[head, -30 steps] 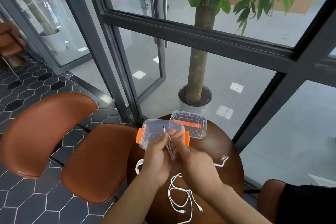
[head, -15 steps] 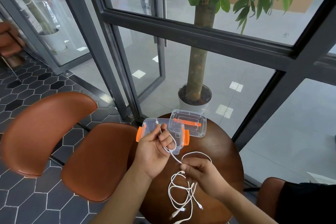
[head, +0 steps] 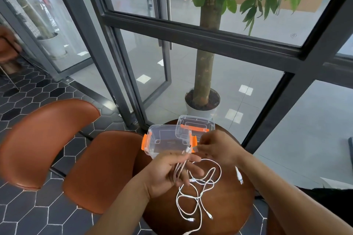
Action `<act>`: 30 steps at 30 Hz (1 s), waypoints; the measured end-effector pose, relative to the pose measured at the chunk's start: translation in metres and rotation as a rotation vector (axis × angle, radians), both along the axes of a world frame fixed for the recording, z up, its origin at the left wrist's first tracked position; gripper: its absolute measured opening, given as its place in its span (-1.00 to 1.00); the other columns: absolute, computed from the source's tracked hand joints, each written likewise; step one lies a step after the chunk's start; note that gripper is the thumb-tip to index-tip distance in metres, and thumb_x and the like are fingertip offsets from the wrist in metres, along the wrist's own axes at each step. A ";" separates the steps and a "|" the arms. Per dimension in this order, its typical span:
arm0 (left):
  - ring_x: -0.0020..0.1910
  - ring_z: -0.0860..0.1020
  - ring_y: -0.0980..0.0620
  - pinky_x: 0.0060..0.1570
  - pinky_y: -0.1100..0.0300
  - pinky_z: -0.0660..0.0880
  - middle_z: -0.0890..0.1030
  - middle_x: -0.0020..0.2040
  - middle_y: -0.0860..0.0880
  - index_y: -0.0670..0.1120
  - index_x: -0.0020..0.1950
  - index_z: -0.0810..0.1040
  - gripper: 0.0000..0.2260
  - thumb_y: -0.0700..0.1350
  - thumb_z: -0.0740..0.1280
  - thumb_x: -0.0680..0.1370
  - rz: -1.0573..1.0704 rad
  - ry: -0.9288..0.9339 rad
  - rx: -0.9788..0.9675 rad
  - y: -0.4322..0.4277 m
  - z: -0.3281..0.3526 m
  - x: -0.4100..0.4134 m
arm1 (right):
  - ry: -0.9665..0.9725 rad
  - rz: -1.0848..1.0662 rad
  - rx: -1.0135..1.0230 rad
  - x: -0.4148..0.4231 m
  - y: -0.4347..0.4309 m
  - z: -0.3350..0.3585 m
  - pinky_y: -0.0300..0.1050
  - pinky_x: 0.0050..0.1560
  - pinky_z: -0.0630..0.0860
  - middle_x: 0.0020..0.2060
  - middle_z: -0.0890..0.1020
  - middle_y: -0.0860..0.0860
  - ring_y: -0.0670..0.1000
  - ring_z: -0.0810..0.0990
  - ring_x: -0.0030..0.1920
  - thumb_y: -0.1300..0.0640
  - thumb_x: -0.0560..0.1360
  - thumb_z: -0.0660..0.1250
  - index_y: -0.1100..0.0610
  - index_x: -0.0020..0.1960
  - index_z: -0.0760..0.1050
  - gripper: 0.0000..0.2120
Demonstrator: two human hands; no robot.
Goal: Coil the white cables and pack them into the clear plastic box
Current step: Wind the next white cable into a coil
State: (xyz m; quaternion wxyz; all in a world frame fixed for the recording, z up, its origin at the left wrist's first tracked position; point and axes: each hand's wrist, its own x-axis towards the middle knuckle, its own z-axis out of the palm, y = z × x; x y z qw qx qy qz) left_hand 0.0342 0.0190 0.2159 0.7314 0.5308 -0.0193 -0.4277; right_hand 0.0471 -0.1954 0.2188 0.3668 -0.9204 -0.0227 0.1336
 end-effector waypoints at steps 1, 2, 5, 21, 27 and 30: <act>-0.43 0.62 -0.04 -0.54 0.28 0.33 0.67 -0.01 -0.37 -0.34 0.23 0.56 -0.69 -0.15 0.19 0.66 -0.012 -0.033 0.056 -0.001 0.001 0.000 | -0.026 -0.026 0.022 0.001 0.005 0.007 -0.29 -0.32 0.44 -0.42 0.62 -0.07 -0.15 0.53 -0.41 0.05 0.51 0.40 0.08 -0.27 0.59 -0.79; -0.38 0.64 -0.07 -0.54 0.29 0.30 0.67 0.03 -0.37 -0.32 0.25 0.55 -0.70 -0.14 0.18 0.67 -0.004 -0.062 0.100 -0.002 0.002 -0.001 | -0.049 -0.033 0.020 0.001 0.009 0.013 -0.25 -0.31 0.46 -0.42 0.62 -0.05 -0.14 0.53 -0.41 0.06 0.50 0.40 0.07 -0.30 0.58 -0.79; -0.28 0.66 -0.15 -0.54 0.27 0.24 0.69 0.06 -0.32 -0.31 0.25 0.52 -0.71 -0.13 0.18 0.69 0.113 -0.101 0.172 -0.006 -0.003 -0.002 | -0.062 -0.007 0.027 -0.005 0.021 0.025 -0.21 -0.34 0.42 -0.44 0.59 -0.02 -0.13 0.49 -0.44 0.12 0.54 0.34 0.15 -0.31 0.56 -0.74; -0.03 0.69 -0.07 -0.04 0.08 0.56 0.72 0.05 -0.18 -0.19 0.01 0.71 -0.78 -0.13 0.29 0.59 0.512 0.199 -0.117 -0.027 -0.003 -0.001 | -0.251 -0.187 0.125 -0.068 0.080 -0.018 0.09 -0.14 0.56 -0.09 0.72 -0.01 0.14 0.69 -0.14 0.09 0.62 0.26 0.07 0.28 0.36 -0.75; -0.34 0.55 -0.04 -0.37 0.18 0.53 0.58 -0.28 -0.13 -0.17 -0.10 0.60 -0.80 -0.25 0.20 0.61 0.580 0.137 -0.203 -0.030 0.006 0.004 | -0.292 -0.180 0.302 -0.080 0.077 -0.022 -0.09 -0.17 0.53 -0.26 0.64 -0.15 -0.08 0.59 -0.26 0.12 0.54 0.29 0.01 0.14 0.52 -0.81; -0.32 0.52 -0.03 -0.33 0.16 0.54 0.56 -0.31 -0.10 -0.15 -0.19 0.60 -0.77 -0.22 0.23 0.62 0.556 0.050 -0.168 -0.031 0.010 0.005 | -0.304 -0.202 0.371 -0.078 0.072 -0.019 -0.14 -0.20 0.52 -0.32 0.64 -0.10 -0.05 0.59 -0.29 0.18 0.56 0.37 0.00 0.09 0.57 -0.86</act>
